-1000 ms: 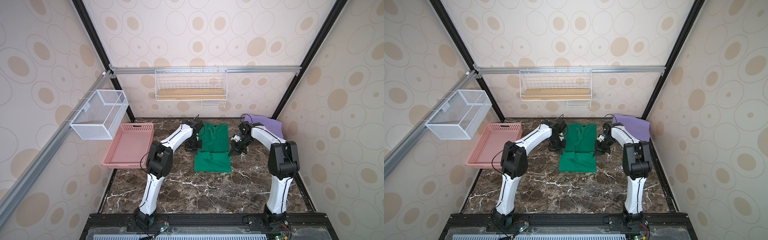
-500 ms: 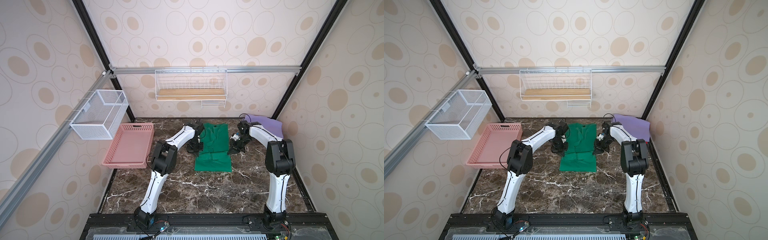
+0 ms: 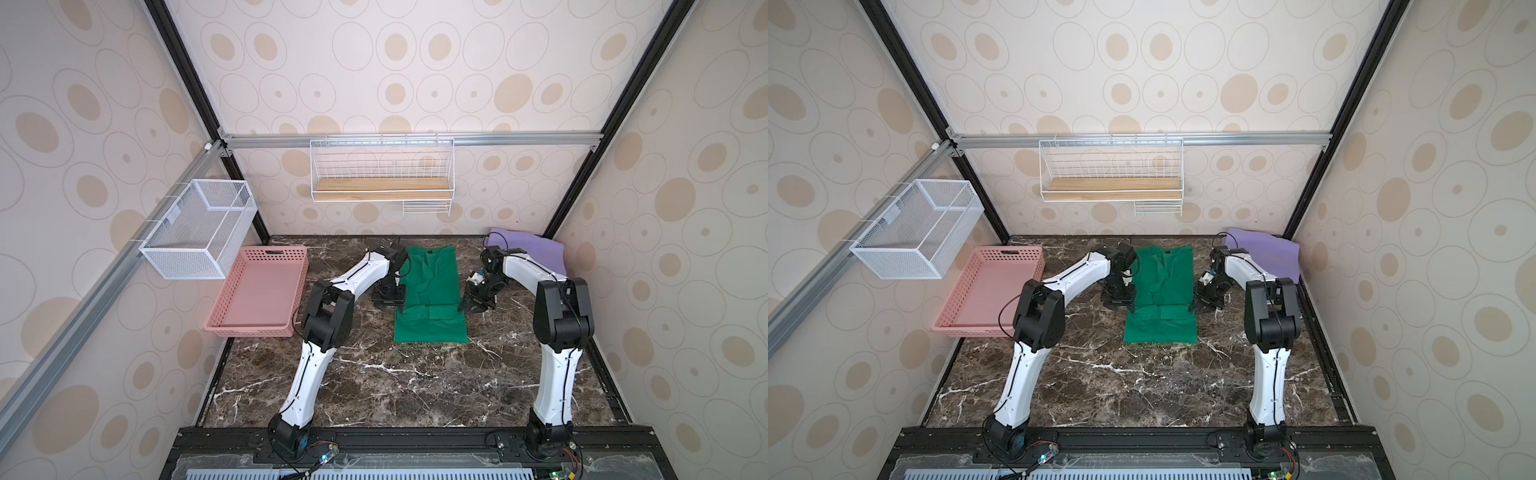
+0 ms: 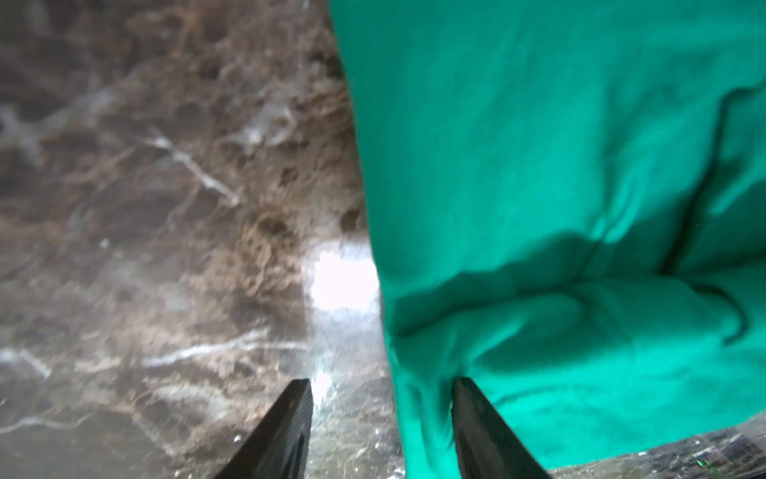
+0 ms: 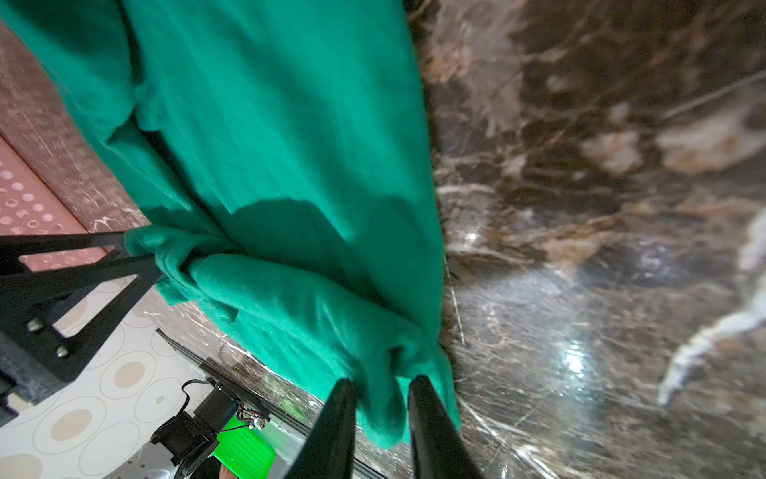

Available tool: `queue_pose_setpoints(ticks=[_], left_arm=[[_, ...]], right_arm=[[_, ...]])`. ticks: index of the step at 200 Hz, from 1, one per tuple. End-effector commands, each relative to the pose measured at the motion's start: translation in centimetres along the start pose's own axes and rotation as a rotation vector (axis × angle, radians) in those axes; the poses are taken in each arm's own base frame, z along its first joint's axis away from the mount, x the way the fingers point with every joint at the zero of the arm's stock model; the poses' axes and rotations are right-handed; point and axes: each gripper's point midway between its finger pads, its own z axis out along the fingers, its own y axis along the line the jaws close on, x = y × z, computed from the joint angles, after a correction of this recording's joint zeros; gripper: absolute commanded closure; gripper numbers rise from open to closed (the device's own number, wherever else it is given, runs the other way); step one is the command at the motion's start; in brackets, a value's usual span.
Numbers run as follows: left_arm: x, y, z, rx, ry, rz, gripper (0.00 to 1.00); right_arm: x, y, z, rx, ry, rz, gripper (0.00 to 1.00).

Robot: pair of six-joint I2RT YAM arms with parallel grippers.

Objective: Fold and stack t-shirts
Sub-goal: Fold the T-shirt, then move the T-shirt to the center of the board.

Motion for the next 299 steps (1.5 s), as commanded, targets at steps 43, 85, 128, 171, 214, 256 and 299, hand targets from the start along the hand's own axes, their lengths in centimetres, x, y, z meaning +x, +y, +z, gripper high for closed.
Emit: queue_pose_setpoints(ticks=[43, 85, 128, 171, 214, 256, 299], left_arm=[[5.8, -4.0, -8.1, 0.126, -0.183, -0.038, 0.42], [5.6, -6.8, -3.2, 0.263, -0.11, -0.126, 0.42], [4.1, -6.8, 1.2, 0.204, -0.049, -0.066, 0.42], [5.2, -5.6, 4.8, 0.161, 0.019, -0.086, 0.43], [9.7, -2.9, 5.3, 0.124, 0.064, -0.117, 0.43], [16.0, 0.1, 4.7, 0.086, 0.108, -0.16, 0.43], [19.9, 1.4, 3.2, 0.073, 0.1, -0.188, 0.43]], right_arm=[[5.2, 1.5, -4.6, 0.015, -0.049, -0.072, 0.71], [7.6, 1.8, -0.5, -0.008, 0.016, -0.065, 0.71], [7.4, 1.5, 3.2, 0.013, 0.065, -0.065, 0.71], [9.1, -1.3, 6.7, 0.028, 0.13, -0.011, 0.71], [12.0, -2.7, 7.0, 0.033, 0.152, 0.0, 0.71], [15.5, -3.5, 6.2, 0.034, 0.177, -0.002, 0.71], [21.1, -4.8, 4.8, 0.034, 0.201, 0.003, 0.71]])
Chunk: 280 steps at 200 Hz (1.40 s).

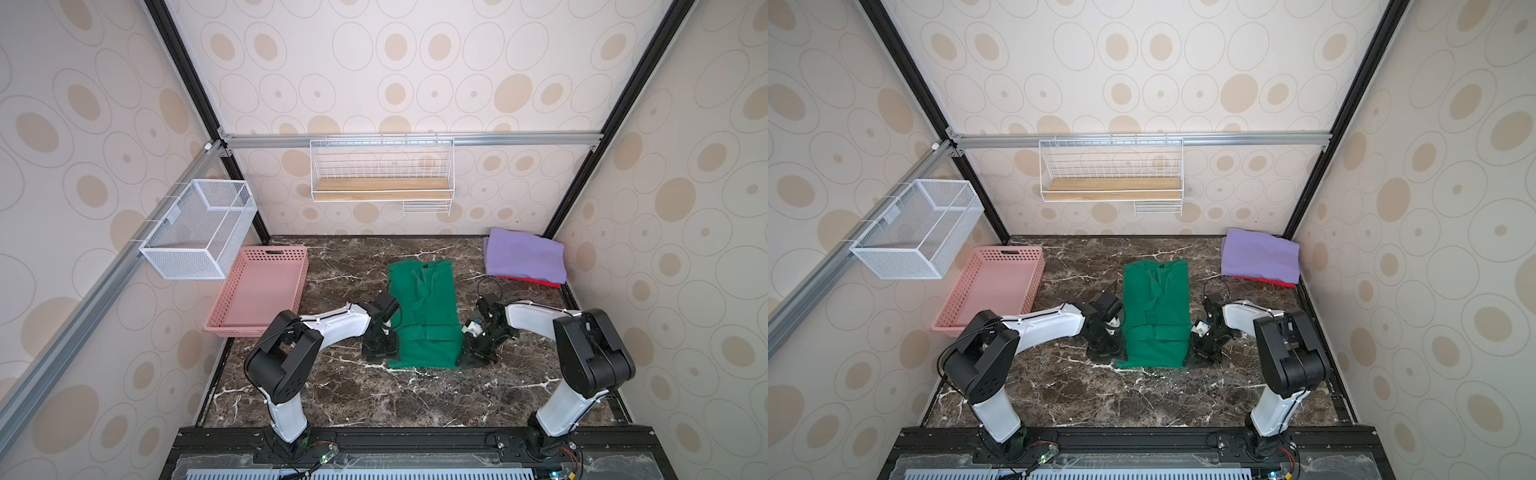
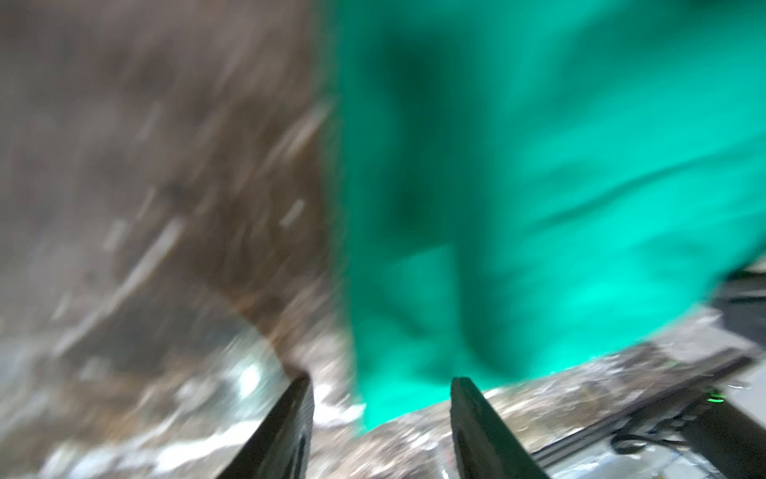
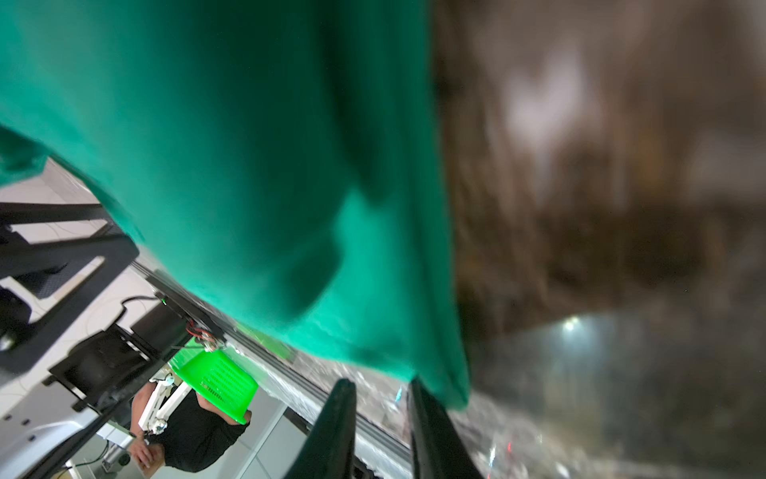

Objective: Fold and stack t-shirts
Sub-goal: Move the T-shirt to the center of the board, then smooth out the T-shirt at the center of the board.

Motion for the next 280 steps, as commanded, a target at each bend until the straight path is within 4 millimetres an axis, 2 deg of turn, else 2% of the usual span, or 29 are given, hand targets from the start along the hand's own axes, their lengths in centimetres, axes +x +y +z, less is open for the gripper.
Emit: queue_pose_setpoints(ticks=[1, 16, 33, 51, 73, 98, 126, 153, 179, 224, 280], left_arm=[[2.4, 2.1, -0.3, -0.077, 0.026, -0.059, 0.43], [2.8, 2.1, -1.5, -0.078, 0.007, -0.07, 0.44], [2.2, 1.5, -3.8, -0.084, -0.035, -0.067, 0.44], [0.9, 0.2, -6.4, -0.082, -0.095, -0.05, 0.44], [-0.9, -1.5, -8.3, -0.068, -0.153, -0.033, 0.43], [-1.8, -2.7, -8.7, -0.064, -0.143, -0.019, 0.44], [-2.0, -2.8, -9.0, -0.082, -0.141, -0.004, 0.44], [-1.6, -2.2, -9.1, -0.104, -0.13, -0.001, 0.44], [-1.3, -1.9, -9.1, -0.118, -0.123, 0.003, 0.44], [-1.1, -1.6, -9.2, -0.139, -0.11, 0.02, 0.44], [-1.1, -1.6, -9.2, -0.146, -0.097, 0.035, 0.44]], right_arm=[[3.7, -1.5, -0.2, 0.049, 0.042, 0.027, 0.71], [5.0, -1.8, -0.6, 0.06, 0.047, 0.02, 0.71], [5.5, -1.5, -1.8, 0.08, 0.038, -0.001, 0.71], [5.1, -0.2, -3.2, 0.076, 0.006, -0.028, 0.71], [3.5, 0.8, -4.0, 0.077, -0.023, -0.05, 0.7], [0.8, 2.0, -3.8, 0.064, -0.029, -0.053, 0.71], [-2.0, 4.4, -3.7, 0.051, -0.031, -0.079, 0.71], [-3.3, 7.0, -3.0, 0.05, -0.018, -0.125, 0.71], [-3.5, 9.0, -1.9, 0.06, -0.004, -0.168, 0.71], [-3.6, 8.9, 0.6, 0.063, 0.033, -0.165, 0.71], [-6.3, 9.9, 1.6, 0.072, 0.035, -0.177, 0.71]])
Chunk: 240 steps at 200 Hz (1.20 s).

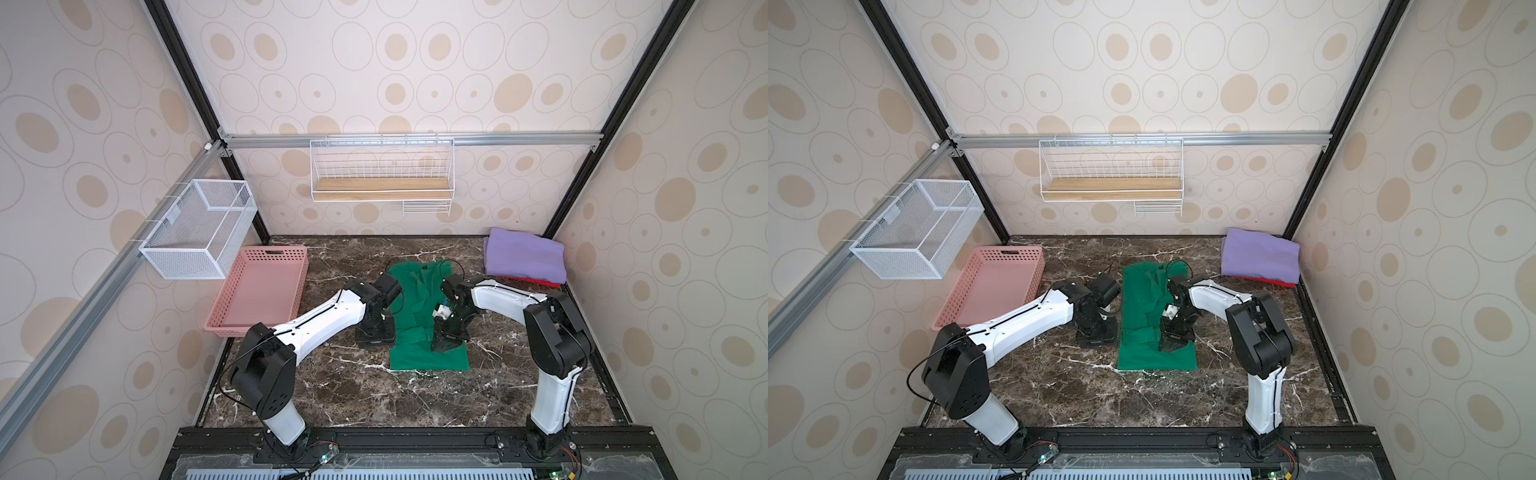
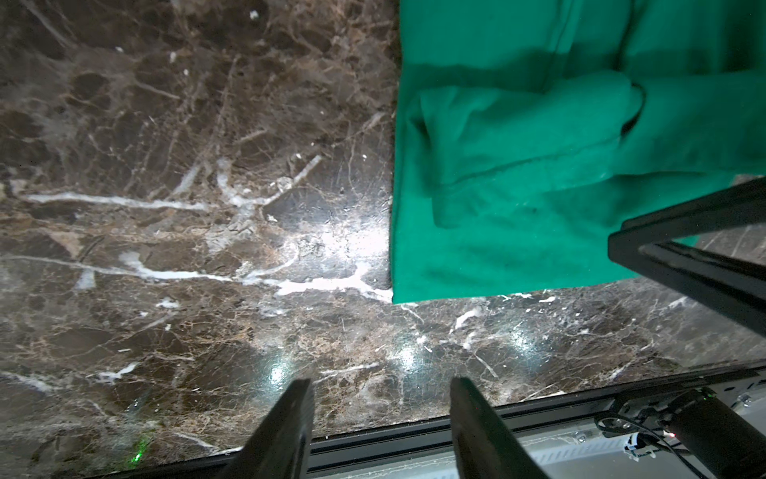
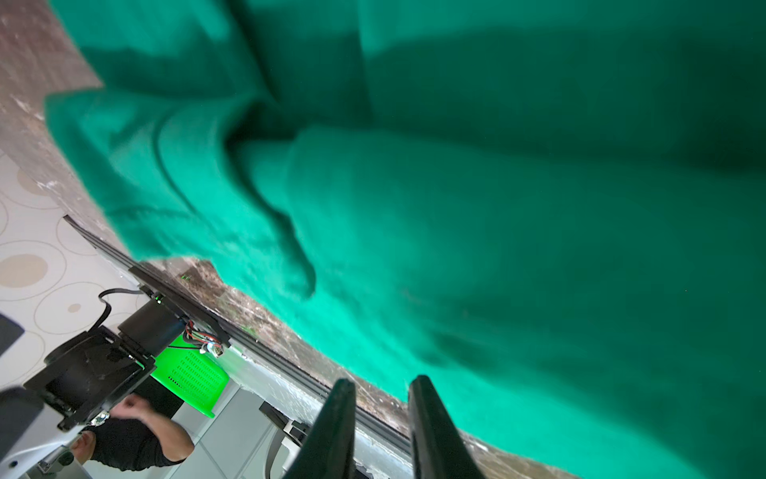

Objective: Fold and stack t-shirts
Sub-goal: Smooth out the T-shirt at the center of the board.

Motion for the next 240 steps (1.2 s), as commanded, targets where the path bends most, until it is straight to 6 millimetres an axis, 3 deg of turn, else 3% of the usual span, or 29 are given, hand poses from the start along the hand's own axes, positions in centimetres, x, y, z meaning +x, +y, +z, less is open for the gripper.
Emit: queue_pose_setpoints(ticks=[1, 79, 136, 165, 192, 221, 240], left_arm=[[-0.2, -0.2, -0.7, -0.018, 0.001, 0.033, 0.44], [-0.3, 0.0, -1.3, -0.044, 0.008, 0.064, 0.44], [-0.2, 0.2, -1.6, -0.056, 0.012, 0.078, 0.44], [-0.1, 0.4, -1.5, -0.066, 0.023, 0.085, 0.44], [0.0, 0.3, -1.5, -0.064, 0.03, 0.089, 0.44], [-0.1, 0.0, -1.3, -0.057, 0.043, 0.095, 0.44], [-0.2, 0.0, -1.3, -0.058, 0.04, 0.103, 0.44]], right_arm=[[-1.1, 0.5, 0.3, 0.003, -0.001, -0.011, 0.71], [-3.4, 1.2, 0.7, -0.006, -0.005, -0.019, 0.71], [-5.9, 2.4, -0.3, -0.01, -0.035, -0.04, 0.71], [-8.2, 3.1, -2.2, -0.023, -0.07, -0.049, 0.71], [-9.6, 3.8, -5.9, -0.012, -0.133, -0.078, 0.71], [-8.0, 3.7, -8.8, 0.006, -0.173, -0.11, 0.71], [-5.3, 2.4, -8.1, 0.014, -0.153, -0.097, 0.71]])
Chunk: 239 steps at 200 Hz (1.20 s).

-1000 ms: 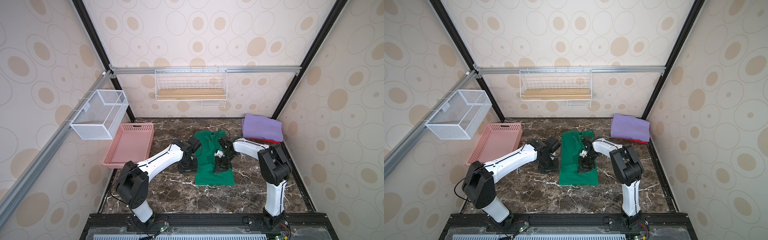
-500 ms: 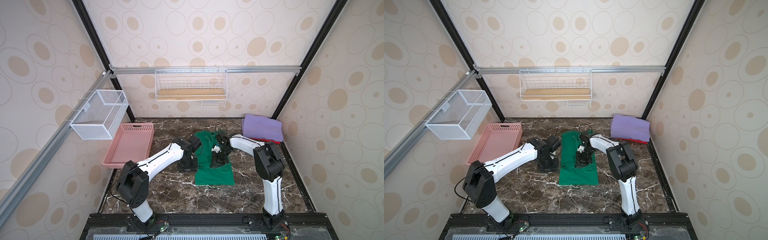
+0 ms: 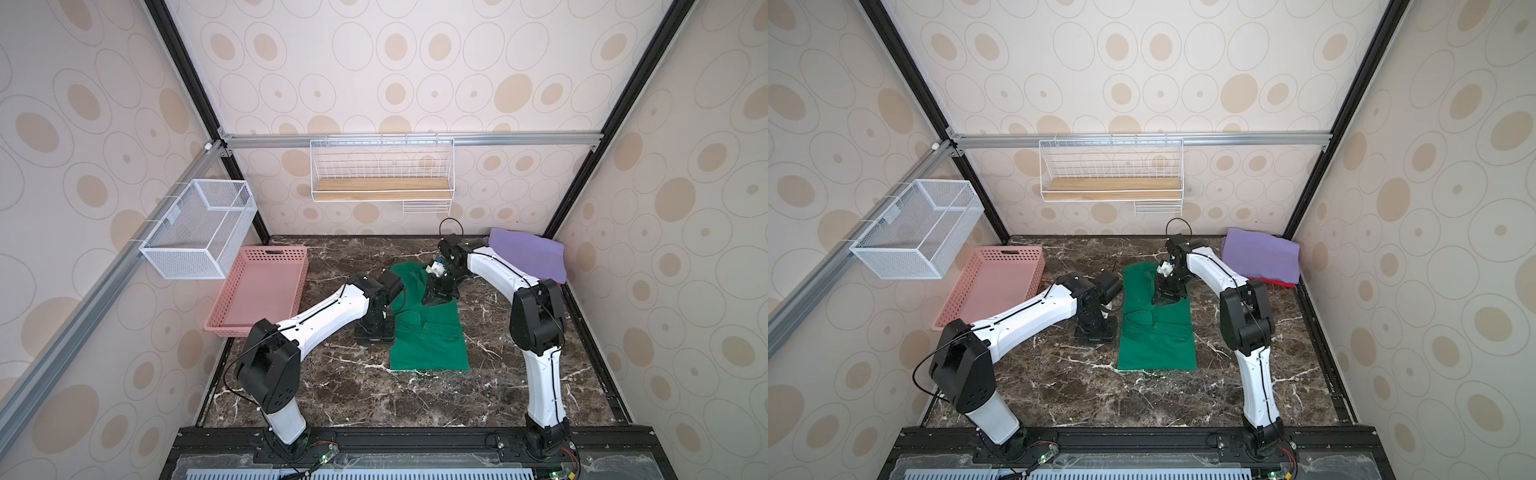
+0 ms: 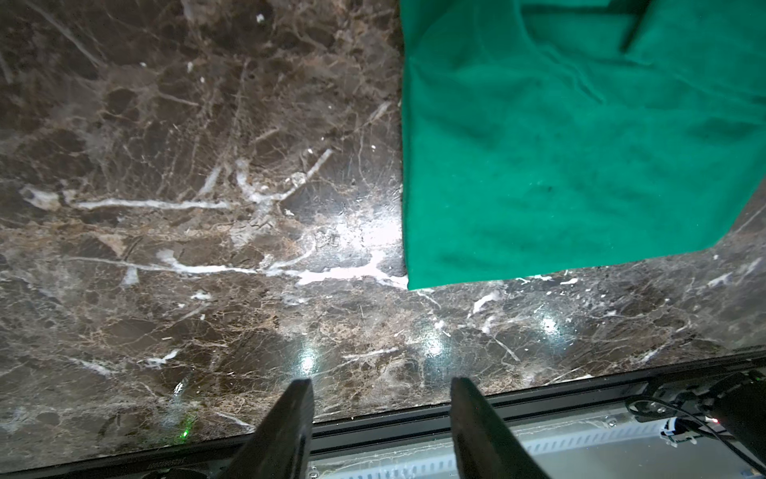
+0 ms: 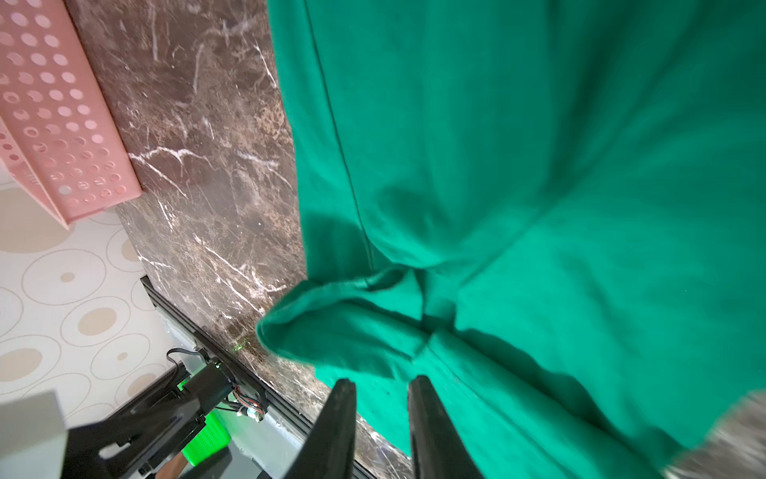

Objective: Fold and stack t-shirts
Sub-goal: Smooth out the T-shirt at the center of the board.

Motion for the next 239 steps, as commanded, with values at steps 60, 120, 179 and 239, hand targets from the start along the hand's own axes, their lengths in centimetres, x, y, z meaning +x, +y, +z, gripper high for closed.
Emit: queue_pose_setpoints(ticks=[60, 120, 179, 239], left_arm=[[-0.1, -0.4, -0.6, -0.005, 0.02, 0.055, 0.44], [0.3, -0.1, -0.7, -0.018, 0.033, 0.066, 0.44], [0.9, 0.4, -0.9, -0.03, 0.042, 0.067, 0.44], [1.3, 0.8, -1.0, -0.041, 0.054, 0.067, 0.44]], right_arm=[[10.6, -6.8, 1.6, 0.09, 0.136, 0.096, 0.71], [11.0, -9.1, 3.4, 0.07, 0.147, 0.157, 0.71], [9.2, -9.6, 3.5, 0.047, 0.127, 0.168, 0.71], [5.0, -8.8, 2.3, 0.014, 0.063, 0.17, 0.71]])
